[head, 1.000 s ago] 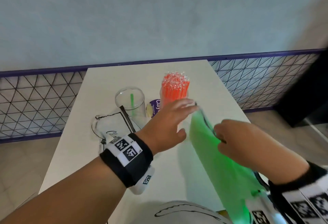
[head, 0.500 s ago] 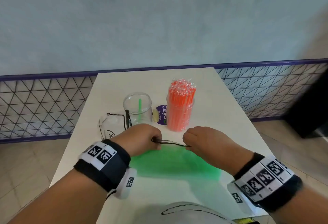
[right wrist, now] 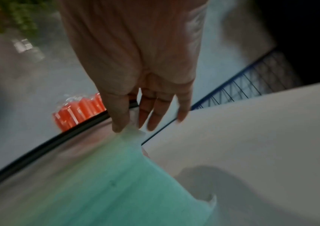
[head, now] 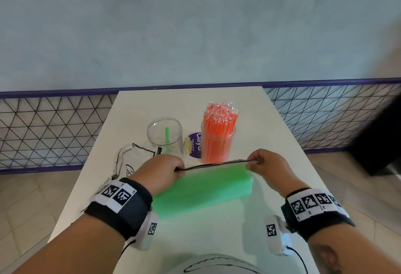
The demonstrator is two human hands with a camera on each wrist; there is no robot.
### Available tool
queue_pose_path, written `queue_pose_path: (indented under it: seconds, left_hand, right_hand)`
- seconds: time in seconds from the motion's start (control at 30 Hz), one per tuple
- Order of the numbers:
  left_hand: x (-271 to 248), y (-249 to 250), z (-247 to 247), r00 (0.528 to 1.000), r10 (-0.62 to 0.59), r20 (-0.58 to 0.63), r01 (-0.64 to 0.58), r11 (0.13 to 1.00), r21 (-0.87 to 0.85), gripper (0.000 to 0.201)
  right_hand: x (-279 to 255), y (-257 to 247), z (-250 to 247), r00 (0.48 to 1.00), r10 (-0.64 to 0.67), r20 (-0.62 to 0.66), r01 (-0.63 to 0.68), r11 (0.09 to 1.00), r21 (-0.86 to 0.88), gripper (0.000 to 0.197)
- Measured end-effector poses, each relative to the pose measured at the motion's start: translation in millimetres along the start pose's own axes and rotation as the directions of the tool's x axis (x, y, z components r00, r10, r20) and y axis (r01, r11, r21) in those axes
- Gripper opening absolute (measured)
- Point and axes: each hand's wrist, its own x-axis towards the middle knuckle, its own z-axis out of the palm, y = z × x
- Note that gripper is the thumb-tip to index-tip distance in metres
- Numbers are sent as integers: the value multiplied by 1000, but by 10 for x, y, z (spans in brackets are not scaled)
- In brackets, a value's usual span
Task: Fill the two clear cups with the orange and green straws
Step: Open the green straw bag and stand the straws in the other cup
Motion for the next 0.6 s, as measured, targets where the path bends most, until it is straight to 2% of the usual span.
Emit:
queue_pose_path:
  seconds: [0.07, 0.13, 0.2, 0.3, 0.4, 0.5, 0.57, 0.6]
  left_hand:
    - [59, 113, -26, 999, 43, -26, -43, 999, 3, 9]
    - [121, 286, -45, 994, 101, -27, -102, 994, -44, 12]
    - [202, 457, -39, 989, 148, -21, -149, 988, -43, 13]
    - [304, 604, -27, 985, 170, 2, -170, 985, -4, 5]
    - [302, 536, -56, 988, 147, 36, -149, 988, 41, 11]
    - [204, 321, -85, 997, 81, -6, -81, 996, 29, 8]
    - [129, 173, -59, 998, -2, -64, -4, 996, -89, 3]
    - [100, 113, -30, 995, -57, -85, 40, 981, -191, 8]
  right_hand:
    - [-10, 26, 9, 998, 40, -54, -29, 981, 192, 14]
    - [-29, 15, 25, 994, 69, -84, -43, 959, 281, 13]
    - [-31, 25, 24, 993, 71, -96, -36, 945, 326, 10]
    - [-34, 66, -38, 991, 71, -114, -33, 951, 306, 12]
    - [-9, 143, -152, 980, 78, -180, -33, 971, 237, 15]
    - [35, 201, -256, 974, 56, -221, -41, 996, 73, 14]
    - [55, 150, -273, 970, -10, -242, -23, 991, -133, 13]
    - [56, 91, -246, 960, -78, -268, 10, 970, -245, 20]
